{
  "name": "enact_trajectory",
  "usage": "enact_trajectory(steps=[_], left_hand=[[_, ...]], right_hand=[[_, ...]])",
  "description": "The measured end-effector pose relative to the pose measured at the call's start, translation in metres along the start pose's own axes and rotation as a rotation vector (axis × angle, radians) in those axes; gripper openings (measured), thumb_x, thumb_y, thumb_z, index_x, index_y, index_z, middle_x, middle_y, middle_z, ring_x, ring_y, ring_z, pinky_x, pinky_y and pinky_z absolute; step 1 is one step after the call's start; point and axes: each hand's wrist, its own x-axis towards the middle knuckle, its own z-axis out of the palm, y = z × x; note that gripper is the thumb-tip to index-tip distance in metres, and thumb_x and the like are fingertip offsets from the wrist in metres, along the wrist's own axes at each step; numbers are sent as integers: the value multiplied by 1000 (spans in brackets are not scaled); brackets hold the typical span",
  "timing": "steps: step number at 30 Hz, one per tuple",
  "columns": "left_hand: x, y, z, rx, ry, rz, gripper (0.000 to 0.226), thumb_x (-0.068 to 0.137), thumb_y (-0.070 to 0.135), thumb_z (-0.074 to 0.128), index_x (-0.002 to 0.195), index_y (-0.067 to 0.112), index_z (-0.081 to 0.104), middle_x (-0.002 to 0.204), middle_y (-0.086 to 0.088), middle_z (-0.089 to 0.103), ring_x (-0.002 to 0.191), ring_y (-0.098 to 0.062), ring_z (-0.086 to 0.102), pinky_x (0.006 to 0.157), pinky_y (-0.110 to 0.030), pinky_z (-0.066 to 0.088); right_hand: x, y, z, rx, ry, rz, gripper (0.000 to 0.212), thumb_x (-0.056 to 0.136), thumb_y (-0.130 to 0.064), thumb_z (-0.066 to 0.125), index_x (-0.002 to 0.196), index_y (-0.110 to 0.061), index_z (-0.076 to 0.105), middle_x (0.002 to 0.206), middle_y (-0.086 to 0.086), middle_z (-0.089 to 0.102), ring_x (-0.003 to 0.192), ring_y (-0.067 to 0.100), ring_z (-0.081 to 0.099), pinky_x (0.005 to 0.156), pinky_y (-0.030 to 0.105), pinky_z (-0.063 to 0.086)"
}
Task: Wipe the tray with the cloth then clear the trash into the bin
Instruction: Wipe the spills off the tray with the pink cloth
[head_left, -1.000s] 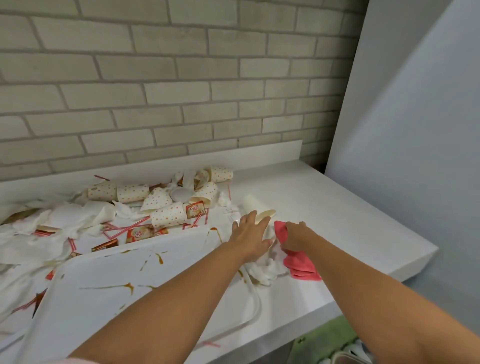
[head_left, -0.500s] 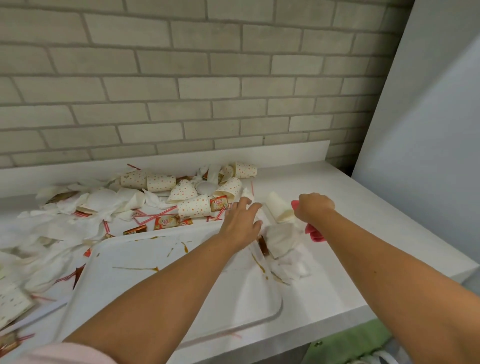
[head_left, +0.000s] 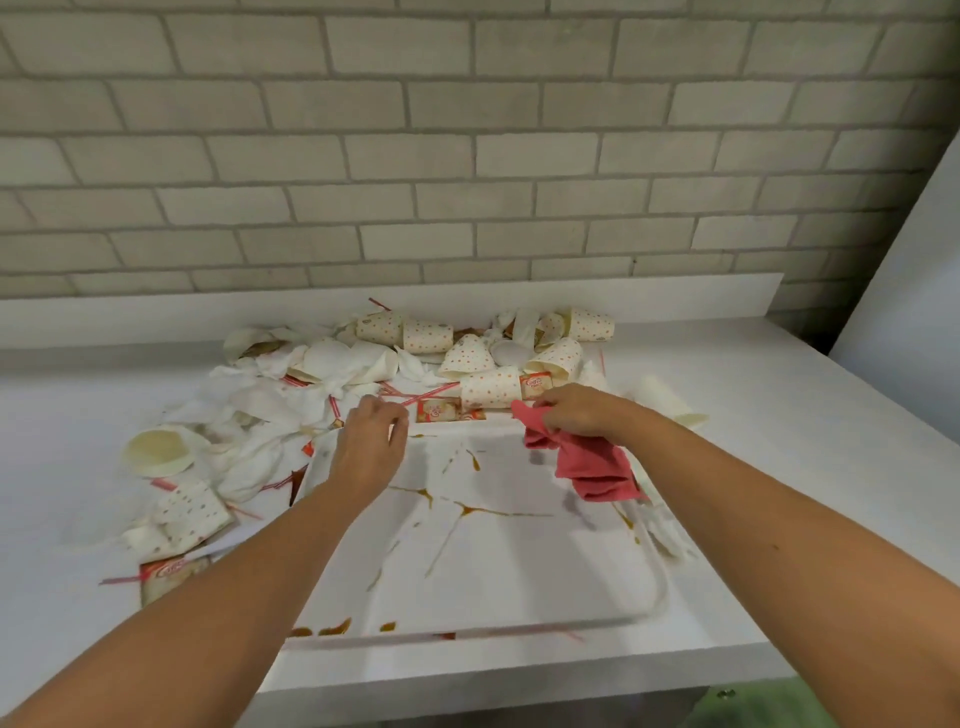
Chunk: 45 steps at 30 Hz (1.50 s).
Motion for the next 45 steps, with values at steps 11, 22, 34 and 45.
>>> enact_trajectory(steps=[11,22,34,45], left_hand=[[-34,-91,-18,-182,53,-438,30,98,8,38,119,-5,55,115,-28,54,105,-37,51,79,-27,32],[-23,-97,-14,-205,-54,-416,34,100,13,35,92,-8,61,89,-17,60,83,-22,47,74,-26,31],[-22,-113,-6,-416,-15,-398,21,97,9,43,82,3,56,74,-14,50,72,-21,44,64,-28,30],[-19,-123,-2,-618,-56,-349,29,98,7,41,106,23,63,88,-6,55,85,-15,48,77,-24,36]], right_hand=[[14,-10,43,-518,-91,-2,37,95,-28,43,130,-18,52,129,7,54,107,22,52,88,30,41],[38,-1,56,-604,-108,87,44,91,-46,40,121,-19,58,122,6,58,102,25,57,90,35,44],[61,-15,97,-714,-45,-126,43,100,-24,36,141,-12,41,136,10,40,122,28,46,100,37,41],[93,-20,93,-653,43,-19,41,93,-26,42,130,-9,43,105,1,49,98,26,59,77,34,45]])
